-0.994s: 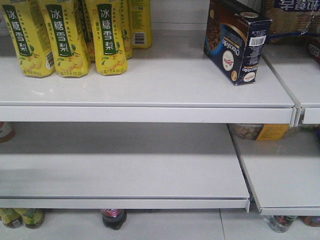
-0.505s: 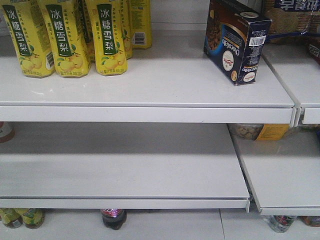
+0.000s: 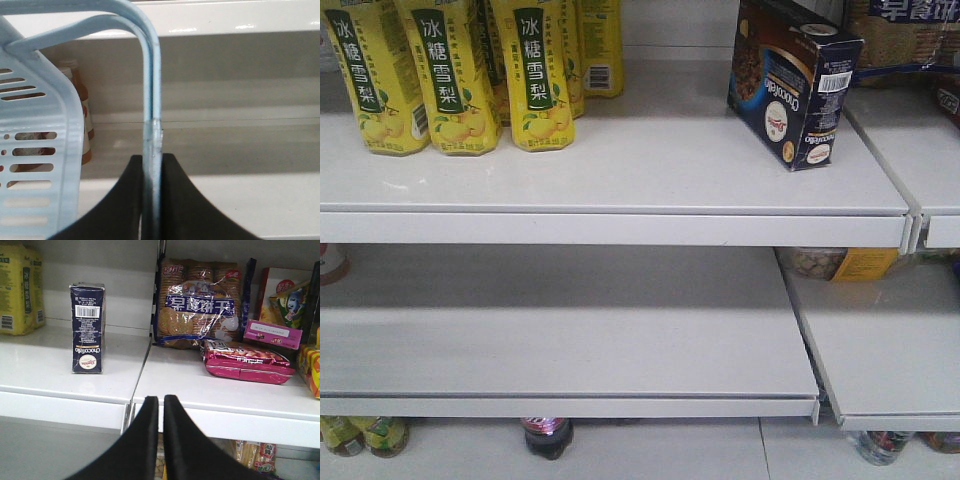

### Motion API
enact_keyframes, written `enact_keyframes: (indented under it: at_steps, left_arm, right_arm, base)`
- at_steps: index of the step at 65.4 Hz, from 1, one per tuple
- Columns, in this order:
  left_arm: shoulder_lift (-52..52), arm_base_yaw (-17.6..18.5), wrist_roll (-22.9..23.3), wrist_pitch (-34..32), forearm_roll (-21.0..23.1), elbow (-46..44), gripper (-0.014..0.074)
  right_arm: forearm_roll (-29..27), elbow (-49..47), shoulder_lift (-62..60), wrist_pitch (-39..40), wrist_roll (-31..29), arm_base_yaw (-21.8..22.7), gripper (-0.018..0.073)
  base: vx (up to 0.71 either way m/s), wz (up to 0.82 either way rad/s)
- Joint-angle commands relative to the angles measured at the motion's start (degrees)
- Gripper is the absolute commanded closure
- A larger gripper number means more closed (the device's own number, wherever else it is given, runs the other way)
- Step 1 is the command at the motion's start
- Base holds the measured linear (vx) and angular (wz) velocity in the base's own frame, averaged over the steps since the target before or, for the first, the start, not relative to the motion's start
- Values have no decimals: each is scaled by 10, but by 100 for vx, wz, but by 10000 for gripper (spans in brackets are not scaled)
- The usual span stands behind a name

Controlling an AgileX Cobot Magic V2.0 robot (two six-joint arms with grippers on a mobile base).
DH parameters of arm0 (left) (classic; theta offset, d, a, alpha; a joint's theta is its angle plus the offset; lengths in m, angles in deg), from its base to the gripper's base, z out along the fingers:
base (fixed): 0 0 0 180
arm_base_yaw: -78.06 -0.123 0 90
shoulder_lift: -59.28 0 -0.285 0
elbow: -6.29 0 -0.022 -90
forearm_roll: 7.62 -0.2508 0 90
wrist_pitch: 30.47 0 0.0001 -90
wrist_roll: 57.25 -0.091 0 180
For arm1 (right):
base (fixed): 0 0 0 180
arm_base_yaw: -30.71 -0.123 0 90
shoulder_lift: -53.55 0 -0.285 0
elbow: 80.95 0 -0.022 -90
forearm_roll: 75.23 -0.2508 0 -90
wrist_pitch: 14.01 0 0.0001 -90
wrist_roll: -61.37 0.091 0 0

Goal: Left arm holds basket, right arm returns cookies

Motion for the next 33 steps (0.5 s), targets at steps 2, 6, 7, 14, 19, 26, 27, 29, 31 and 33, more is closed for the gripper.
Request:
enact_keyframes:
  at_steps: [2, 6, 7, 14, 19, 26, 27, 29, 31, 33]
  left_arm:
    - [-10, 0, -11, -63, -8, -17, 596]
    - [-10, 0, -11, -63, -8, -17, 596]
    - [-10, 0, -11, -63, -8, -17, 596]
    - [-10, 0, -11, -63, -8, -17, 596]
    - [-10, 0, -11, -63, -8, -17, 596]
    - [-10, 0, -11, -63, -8, -17, 596]
    - [-10, 0, -11, -63, -8, -17, 596]
    - [-10, 0, -11, -63, -8, -17, 596]
    - [-10, 0, -11, -63, -8, -17, 596]
    - [-10, 0, -11, -63, -8, -17, 596]
  right_arm:
    - [4, -14, 6, 41, -2, 2, 565]
    - [4, -14, 6, 41, -2, 2, 565]
    - [4, -14, 6, 41, -2, 2, 565]
    - [9, -14, 6, 41, -10, 2, 565]
    - [3, -14, 6, 41, -1, 2, 565]
    - [19, 2, 6, 49, 32, 2, 565]
    - [23, 7, 6, 49, 41, 2, 565]
    - [31, 17, 6, 54, 55, 2, 565]
    - [37, 32, 5, 60, 71, 2, 565]
    - [48, 46, 3, 71, 87, 2, 565]
  base:
    - [0, 0]
    - [0, 0]
    - [0, 0]
    - [0, 0]
    - [0, 0]
    - [0, 0]
    - [0, 0]
    - [0, 0]
    - [0, 0]
    - [0, 0]
